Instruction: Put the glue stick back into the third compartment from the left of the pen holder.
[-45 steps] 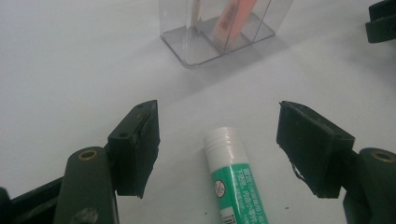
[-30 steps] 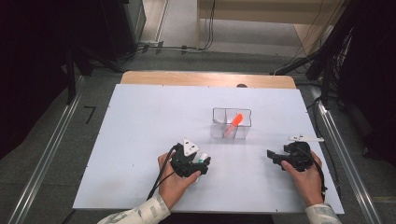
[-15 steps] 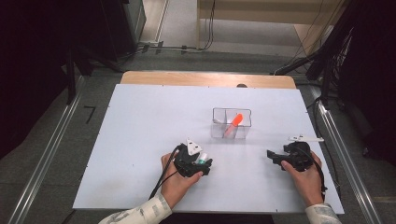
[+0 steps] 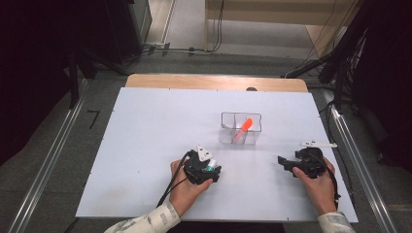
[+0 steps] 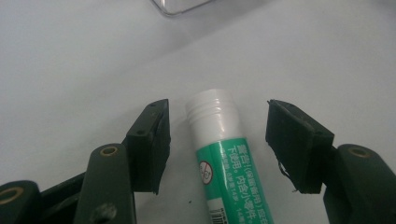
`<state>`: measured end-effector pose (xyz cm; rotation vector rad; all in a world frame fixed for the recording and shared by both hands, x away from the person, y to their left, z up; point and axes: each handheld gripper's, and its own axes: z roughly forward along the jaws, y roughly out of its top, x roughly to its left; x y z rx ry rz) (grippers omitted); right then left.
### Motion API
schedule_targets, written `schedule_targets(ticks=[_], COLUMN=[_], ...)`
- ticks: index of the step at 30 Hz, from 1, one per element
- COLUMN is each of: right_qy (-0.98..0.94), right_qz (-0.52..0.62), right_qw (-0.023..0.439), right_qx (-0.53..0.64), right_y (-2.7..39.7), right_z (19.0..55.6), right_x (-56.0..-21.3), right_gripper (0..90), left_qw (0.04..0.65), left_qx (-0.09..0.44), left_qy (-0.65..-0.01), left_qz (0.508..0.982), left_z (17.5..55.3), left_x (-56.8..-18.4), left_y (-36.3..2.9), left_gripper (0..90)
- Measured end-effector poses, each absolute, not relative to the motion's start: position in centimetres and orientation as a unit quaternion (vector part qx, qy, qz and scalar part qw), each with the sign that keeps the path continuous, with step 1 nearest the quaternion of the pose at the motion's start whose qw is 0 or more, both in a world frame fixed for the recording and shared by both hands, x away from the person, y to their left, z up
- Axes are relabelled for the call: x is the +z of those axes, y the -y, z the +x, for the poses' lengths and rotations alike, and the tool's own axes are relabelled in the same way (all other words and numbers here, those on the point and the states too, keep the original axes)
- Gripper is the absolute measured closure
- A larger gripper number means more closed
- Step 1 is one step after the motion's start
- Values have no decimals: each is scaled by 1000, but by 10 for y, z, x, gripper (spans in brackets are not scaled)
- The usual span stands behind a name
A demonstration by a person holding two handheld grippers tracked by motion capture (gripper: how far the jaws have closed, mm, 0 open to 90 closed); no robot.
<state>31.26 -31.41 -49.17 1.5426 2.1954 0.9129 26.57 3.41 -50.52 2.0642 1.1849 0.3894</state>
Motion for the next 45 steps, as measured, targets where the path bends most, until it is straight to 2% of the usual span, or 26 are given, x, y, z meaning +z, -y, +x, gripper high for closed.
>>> schedule_targets(ticks=[10,14,23,33,45], right_qy=[-766,-766,-767,-767,-767], right_qz=[537,537,536,536,536], right_qw=[152,153,153,153,153], right_qx=[318,318,318,318,318], right_y=[314,314,313,313,313], right_z=[313,313,313,313,312], right_x=[-492,-492,-492,-492,-492], right_gripper=[204,204,204,204,204], left_qw=[345,333,339,343,348], left_qx=[162,184,201,201,191], left_qy=[-458,-452,-451,-444,-437], left_qz=[803,807,801,803,807], left_z=[266,263,258,255,258], left_x=[-506,-508,-511,-511,-511], left_y=[-31,-27,-25,-23,-26], left_gripper=[435,451,480,582,650])
